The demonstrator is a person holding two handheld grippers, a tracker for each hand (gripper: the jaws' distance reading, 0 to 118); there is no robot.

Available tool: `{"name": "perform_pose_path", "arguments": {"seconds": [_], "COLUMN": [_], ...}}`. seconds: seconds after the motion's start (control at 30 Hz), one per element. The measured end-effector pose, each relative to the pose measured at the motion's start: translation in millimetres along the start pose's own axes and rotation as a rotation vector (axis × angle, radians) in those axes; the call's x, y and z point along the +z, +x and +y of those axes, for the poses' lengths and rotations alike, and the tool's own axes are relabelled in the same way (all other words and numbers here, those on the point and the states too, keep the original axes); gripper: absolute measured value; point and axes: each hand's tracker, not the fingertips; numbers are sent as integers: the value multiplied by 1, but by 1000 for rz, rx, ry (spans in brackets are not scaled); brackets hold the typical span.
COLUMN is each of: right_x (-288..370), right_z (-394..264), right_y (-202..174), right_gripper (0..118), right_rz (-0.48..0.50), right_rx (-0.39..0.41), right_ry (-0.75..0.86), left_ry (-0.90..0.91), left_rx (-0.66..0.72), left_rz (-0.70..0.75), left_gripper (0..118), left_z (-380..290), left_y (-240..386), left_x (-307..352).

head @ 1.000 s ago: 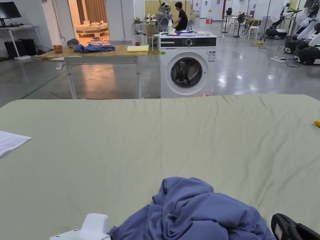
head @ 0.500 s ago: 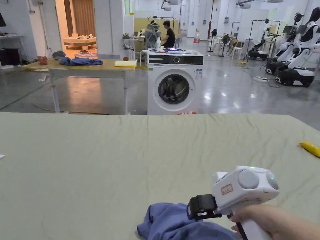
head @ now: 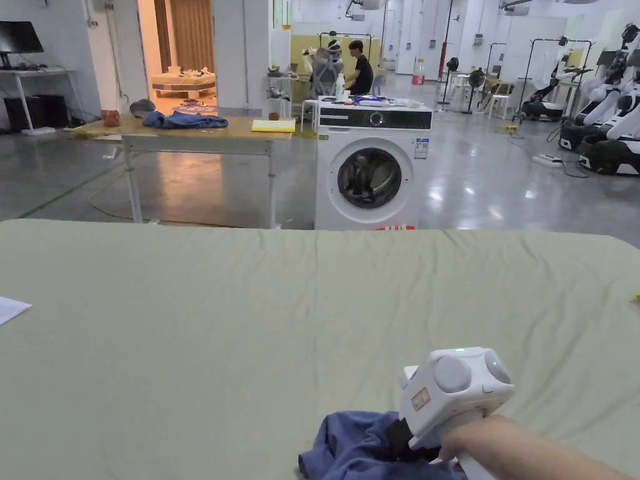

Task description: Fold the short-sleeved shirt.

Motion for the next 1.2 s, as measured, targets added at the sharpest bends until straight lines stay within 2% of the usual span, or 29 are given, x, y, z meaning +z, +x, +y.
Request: {"name": "perform_pose_path", "arguments": {"seconds": [0.07, 0.17, 0.3, 0.6, 0.7, 0.87, 1.07, 1.2], "right_x": [22, 66, 138, 297, 346, 408, 457, 476], "right_z": [-11, -35, -77, -130, -127, -104, -55, -11], "right_y": [9, 19, 16, 17, 6, -3, -8, -17], "right_gripper": [1, 1, 1, 1, 1, 1, 1, 1], "right_rz": [27, 81, 103, 121, 74, 37, -5, -74], "right_rx": [-28, -121, -70, -102, -64, -67, -50, -13], "right_ry": [85, 229, 384, 650, 730, 825, 894, 921], "left_ry": [-3, 32, 132, 374, 429, 519, 573, 594], "left_rx": [-1, 11, -3, -58, -96, -125, -160, -157], "left_rz": [2, -14, -27, -130, -136, -135, -98, -83], "left_gripper": [2, 2, 2, 2, 2, 2, 2, 2], "left_z": [0, 6, 28, 107, 143, 208, 282, 328], "left_y": [1, -1, 1, 11, 17, 24, 36, 42], "left_x": [4, 18, 52, 140, 166, 203, 234, 240]}}
